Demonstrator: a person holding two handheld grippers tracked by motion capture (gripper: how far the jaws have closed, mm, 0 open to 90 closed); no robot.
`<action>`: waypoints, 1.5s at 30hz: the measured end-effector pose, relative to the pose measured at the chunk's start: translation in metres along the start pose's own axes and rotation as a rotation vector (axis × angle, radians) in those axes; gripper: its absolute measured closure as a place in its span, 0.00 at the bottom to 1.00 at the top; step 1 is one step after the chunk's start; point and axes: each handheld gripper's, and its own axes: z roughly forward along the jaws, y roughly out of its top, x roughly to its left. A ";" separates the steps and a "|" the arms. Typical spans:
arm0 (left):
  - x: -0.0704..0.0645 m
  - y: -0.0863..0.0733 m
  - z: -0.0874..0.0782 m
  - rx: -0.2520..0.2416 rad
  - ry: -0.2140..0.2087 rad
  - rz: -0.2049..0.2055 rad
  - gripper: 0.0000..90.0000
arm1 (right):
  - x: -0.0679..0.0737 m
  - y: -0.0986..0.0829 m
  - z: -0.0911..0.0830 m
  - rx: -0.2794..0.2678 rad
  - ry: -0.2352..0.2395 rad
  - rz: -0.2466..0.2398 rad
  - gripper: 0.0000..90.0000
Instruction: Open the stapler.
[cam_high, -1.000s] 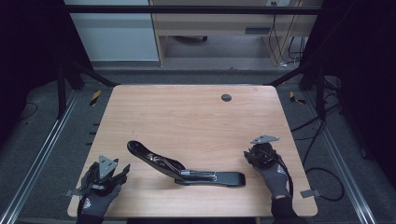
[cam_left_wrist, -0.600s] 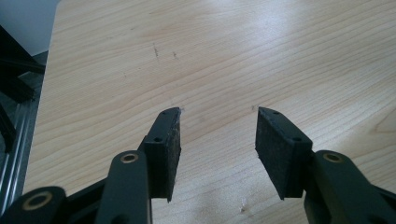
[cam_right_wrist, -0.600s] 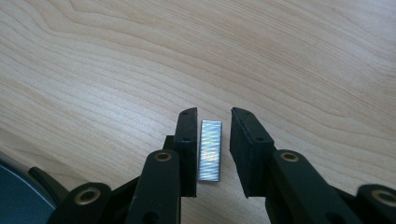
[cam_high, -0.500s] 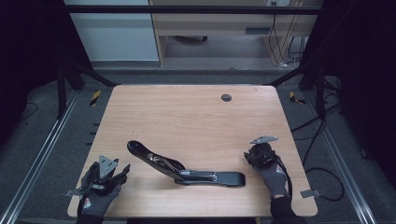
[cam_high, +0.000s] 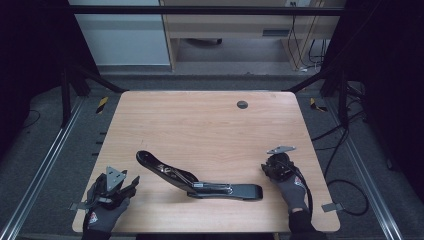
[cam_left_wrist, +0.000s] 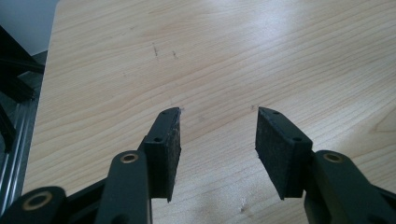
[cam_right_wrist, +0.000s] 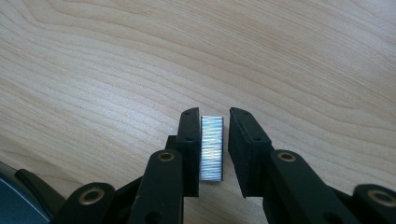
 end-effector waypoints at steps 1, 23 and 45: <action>0.000 0.000 0.000 0.001 0.000 0.001 0.56 | 0.000 0.000 0.000 0.004 0.006 0.002 0.84; 0.000 0.000 -0.002 0.004 0.000 -0.007 0.59 | -0.003 -0.008 -0.026 -0.050 0.019 -0.029 0.86; 0.001 -0.001 -0.005 -0.003 0.034 -0.003 0.66 | -0.012 -0.062 -0.058 -0.026 0.043 -0.043 0.87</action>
